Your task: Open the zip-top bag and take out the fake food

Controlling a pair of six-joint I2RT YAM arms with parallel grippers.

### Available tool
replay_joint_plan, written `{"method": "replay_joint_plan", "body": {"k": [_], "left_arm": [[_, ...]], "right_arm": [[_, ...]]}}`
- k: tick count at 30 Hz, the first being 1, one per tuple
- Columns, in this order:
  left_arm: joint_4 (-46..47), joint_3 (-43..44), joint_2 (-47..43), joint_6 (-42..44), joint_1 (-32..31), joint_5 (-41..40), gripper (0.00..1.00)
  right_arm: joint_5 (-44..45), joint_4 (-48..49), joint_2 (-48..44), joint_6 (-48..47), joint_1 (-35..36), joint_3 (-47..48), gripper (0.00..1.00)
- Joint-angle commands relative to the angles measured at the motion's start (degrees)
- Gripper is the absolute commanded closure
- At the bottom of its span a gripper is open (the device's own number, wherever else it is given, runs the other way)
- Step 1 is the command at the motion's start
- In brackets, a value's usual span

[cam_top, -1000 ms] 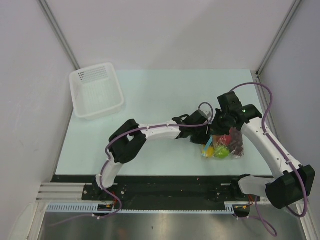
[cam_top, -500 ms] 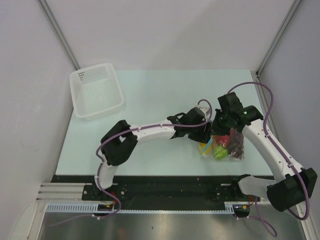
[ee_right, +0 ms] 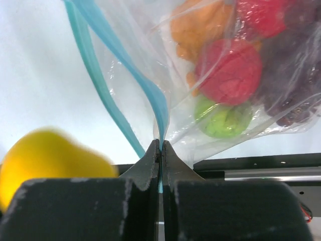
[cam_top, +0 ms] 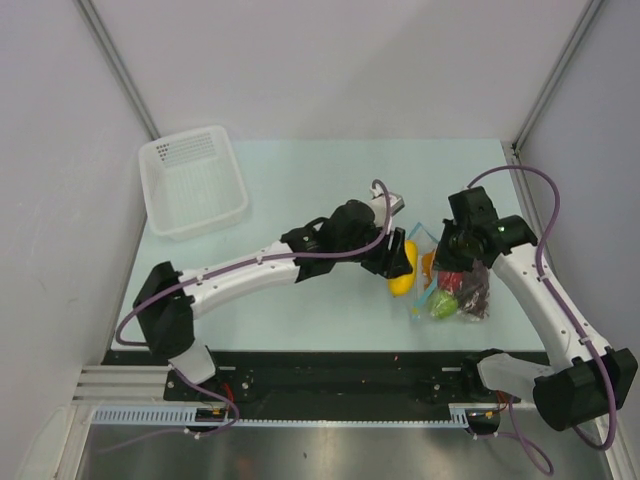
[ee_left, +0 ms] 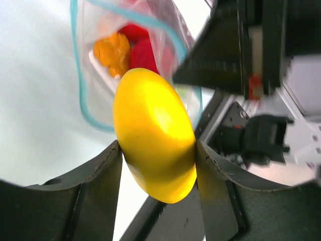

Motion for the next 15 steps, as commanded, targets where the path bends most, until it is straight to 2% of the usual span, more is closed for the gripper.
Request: {"method": "replay_joint_plan", "body": {"k": [1, 4, 8, 13, 15], "left_arm": [[4.6, -7.0, -9.4, 0.5, 2.8, 3.2, 1.00], [1.5, -8.5, -14.7, 0.2, 7.1, 1.1, 1.00], [-2.9, -7.9, -18.2, 0.4, 18.2, -1.1, 1.00], [-10.7, -2.4, -14.7, 3.7, 34.0, -3.9, 1.00], [-10.7, -0.7, -12.4, 5.5, 38.1, -6.1, 1.00]], "right_arm": [[-0.1, 0.4, -1.4, -2.8, -2.1, 0.1, 1.00], [-0.2, 0.1, -1.6, -3.2, -2.1, 0.1, 1.00], [-0.9, 0.1, -1.8, -3.8, -2.1, 0.1, 1.00], [-3.5, 0.8, -0.9, -4.8, -2.0, 0.1, 1.00], [-4.3, 1.4, -0.4, -5.4, -2.0, 0.1, 1.00]]}}
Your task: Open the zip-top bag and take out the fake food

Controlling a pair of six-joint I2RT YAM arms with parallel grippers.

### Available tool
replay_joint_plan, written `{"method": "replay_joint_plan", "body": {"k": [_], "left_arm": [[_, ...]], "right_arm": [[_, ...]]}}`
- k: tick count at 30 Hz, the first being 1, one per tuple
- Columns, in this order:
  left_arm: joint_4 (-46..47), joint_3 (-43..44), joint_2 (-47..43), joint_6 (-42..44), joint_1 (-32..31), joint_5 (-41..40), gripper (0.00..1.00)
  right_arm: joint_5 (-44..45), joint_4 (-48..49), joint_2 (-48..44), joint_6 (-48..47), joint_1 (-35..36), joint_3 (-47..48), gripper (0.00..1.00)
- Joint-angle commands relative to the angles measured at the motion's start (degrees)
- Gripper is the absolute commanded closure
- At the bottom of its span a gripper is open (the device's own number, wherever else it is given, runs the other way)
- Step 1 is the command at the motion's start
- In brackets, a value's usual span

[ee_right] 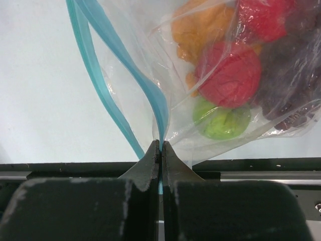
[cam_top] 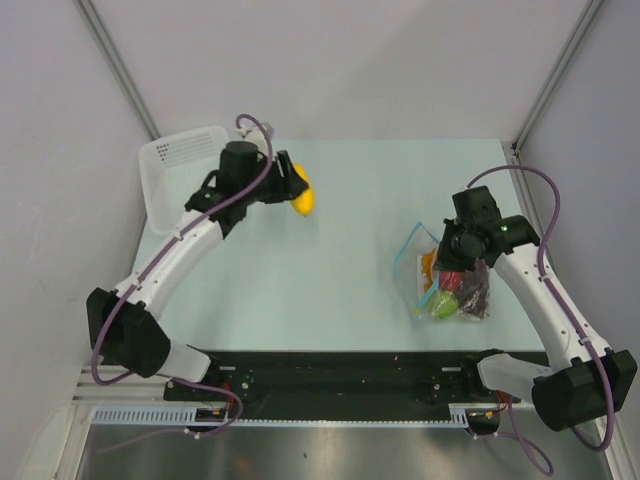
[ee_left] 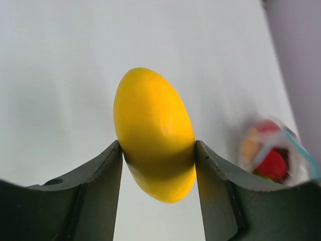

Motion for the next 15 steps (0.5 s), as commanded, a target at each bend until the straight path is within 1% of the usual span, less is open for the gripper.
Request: {"method": "replay_joint_plan", "body": {"k": [1, 3, 4, 6, 7, 9, 10, 11, 13, 14, 15], "left_arm": [[-3.9, 4.9, 3.9, 5.9, 11.1, -4.8, 1.00], [-4.6, 7.9, 6.3, 6.5, 15.0, -6.1, 1.00], [-5.0, 8.8, 8.6, 6.1, 18.9, -5.6, 1.00], [-4.1, 10.5, 11.1, 5.8, 22.3, -4.3, 1.00], [-3.1, 11.2, 14.0, 5.3, 25.2, -3.6, 1.00], [-3.4, 14.4, 17.3, 4.4, 27.3, -2.7, 1.00], [-3.9, 15.4, 19.1, 3.8, 30.1, -1.9, 1.00], [-4.2, 16.5, 22.0, 3.9, 30.6, -2.1, 1.00], [-5.7, 20.0, 25.1, 5.0, 31.5, -3.2, 1.00], [-6.6, 21.4, 28.4, 5.1, 31.7, -3.5, 1.00], [-8.6, 24.1, 29.7, 5.4, 31.9, -4.0, 1.00]], "right_arm": [[-3.6, 1.6, 0.0, -2.5, 0.0, 0.1, 1.00], [-4.8, 2.4, 0.6, -2.8, 0.0, 0.1, 1.00], [-6.0, 2.7, 0.8, -3.3, 0.1, 0.1, 1.00], [-6.4, 3.0, 1.6, -3.6, 0.1, 0.1, 1.00], [-6.5, 3.2, 1.8, -4.2, 0.2, 0.1, 1.00], [-6.9, 3.8, 2.3, -5.0, 0.1, 0.1, 1.00], [-6.9, 3.9, 2.6, -5.2, 0.0, 0.2, 1.00], [-6.9, 4.2, 2.7, -5.9, 0.0, 0.1, 1.00], [-7.8, 5.2, 2.8, -6.3, -0.9, 0.1, 1.00], [-8.2, 5.4, 2.8, -6.3, -1.5, 0.2, 1.00], [-9.3, 6.2, 2.8, -6.4, -2.1, 0.2, 1.00]]}}
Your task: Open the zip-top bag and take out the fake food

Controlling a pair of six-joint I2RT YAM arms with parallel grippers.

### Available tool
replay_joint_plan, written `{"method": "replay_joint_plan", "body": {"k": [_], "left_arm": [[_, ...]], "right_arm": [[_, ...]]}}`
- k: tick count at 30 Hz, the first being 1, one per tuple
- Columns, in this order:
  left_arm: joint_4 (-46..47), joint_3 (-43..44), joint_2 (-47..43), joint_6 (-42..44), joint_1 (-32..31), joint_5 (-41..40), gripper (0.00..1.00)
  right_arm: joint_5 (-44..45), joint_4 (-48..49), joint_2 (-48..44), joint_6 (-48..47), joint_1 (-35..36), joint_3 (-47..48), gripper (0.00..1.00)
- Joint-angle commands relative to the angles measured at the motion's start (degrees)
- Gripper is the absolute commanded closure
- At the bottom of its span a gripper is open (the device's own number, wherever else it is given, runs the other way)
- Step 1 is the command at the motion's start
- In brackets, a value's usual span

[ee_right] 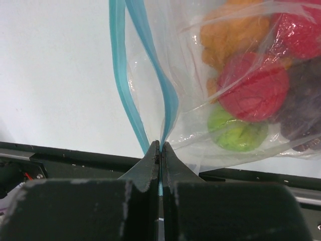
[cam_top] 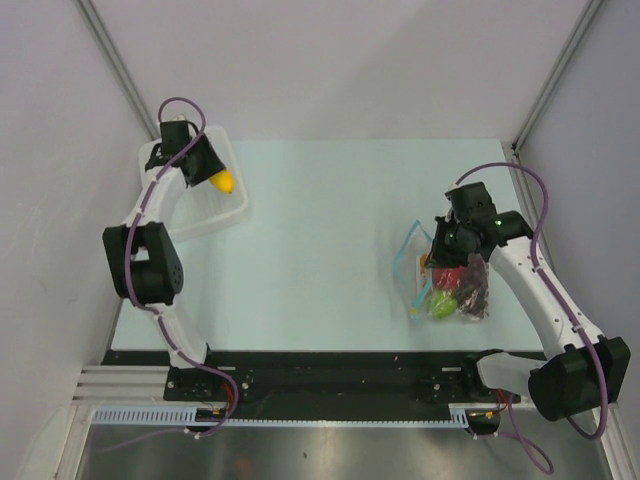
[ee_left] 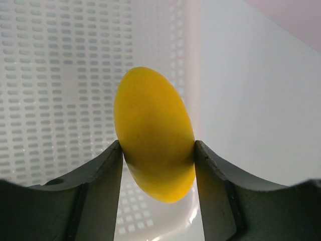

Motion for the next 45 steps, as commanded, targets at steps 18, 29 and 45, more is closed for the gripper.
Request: {"method": "replay_joint_plan", "body": {"k": [18, 29, 45], "left_arm": [[-8.4, 7.8, 12.4, 2.0, 1.2, -2.0, 0.55], [-15.0, 8.6, 2.8, 2.3, 1.0, -5.0, 0.03], [21.0, -27.0, -27.0, -18.4, -43.0, 12.0, 0.77]], "right_arm": [[-5.6, 4.6, 2.0, -3.4, -3.8, 1.8, 1.00], [-4.6, 3.1, 1.7, -5.4, -3.0, 2.7, 1.00], [-9.9, 1.6, -2.3, -2.0, -2.5, 3.4, 1.00]]}}
